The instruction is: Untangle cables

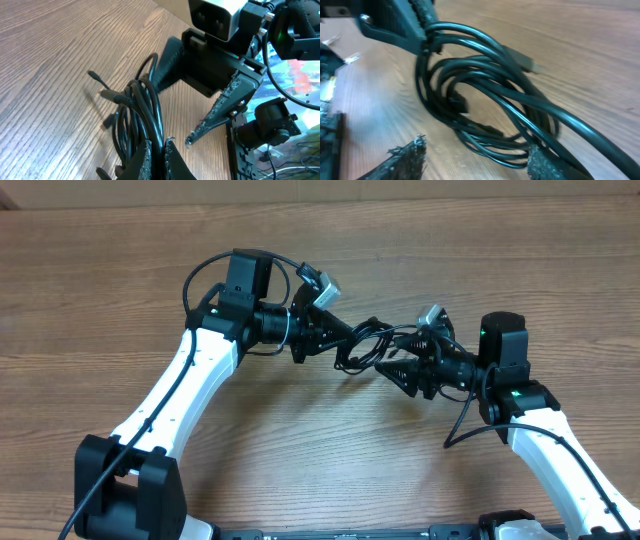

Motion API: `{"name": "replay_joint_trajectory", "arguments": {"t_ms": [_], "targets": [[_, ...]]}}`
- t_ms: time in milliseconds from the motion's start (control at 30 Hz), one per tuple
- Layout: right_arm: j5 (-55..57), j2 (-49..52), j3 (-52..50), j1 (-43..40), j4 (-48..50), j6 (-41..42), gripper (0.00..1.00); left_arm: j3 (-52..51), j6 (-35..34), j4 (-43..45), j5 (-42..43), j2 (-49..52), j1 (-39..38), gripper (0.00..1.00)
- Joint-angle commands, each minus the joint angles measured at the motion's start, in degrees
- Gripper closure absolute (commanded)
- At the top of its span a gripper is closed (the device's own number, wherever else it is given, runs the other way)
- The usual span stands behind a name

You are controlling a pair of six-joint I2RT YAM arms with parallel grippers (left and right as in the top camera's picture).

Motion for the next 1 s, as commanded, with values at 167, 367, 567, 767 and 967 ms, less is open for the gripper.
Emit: {"name": "replay_joint_trajectory", "arguments": {"t_ms": [167,367,567,767,967], "targets": [[-6.21,-0.61,0.83,0.28,-1.57,-0.13,0.46,-0.13,-1.92,1.73,3.5,-0.85,-0.07,0.96],[-6.16,-0.61,0.83,0.28,-1.6,-0.15,0.49,-0.13,-4.26,3.87,3.96,-0.85,-0.09,0.96],[-5.99,-0.59,0.83,0.28,-1.57,-0.13,0.44,-0.13,-4.26,4.22,5.49,-0.85,-0.09,0.96],[-6.01,-0.59,0.83,0.28,-1.6,-0.11,0.45,-0.13,-4.26,4.7,6.56,-0.85,-0.87,0.96],[-5.44,-0.59,0.83,0.28,-1.57,-0.13,0.45,-0.13,-4.22,4.76,5.03,-0.85,-1.79,0.95]]}}
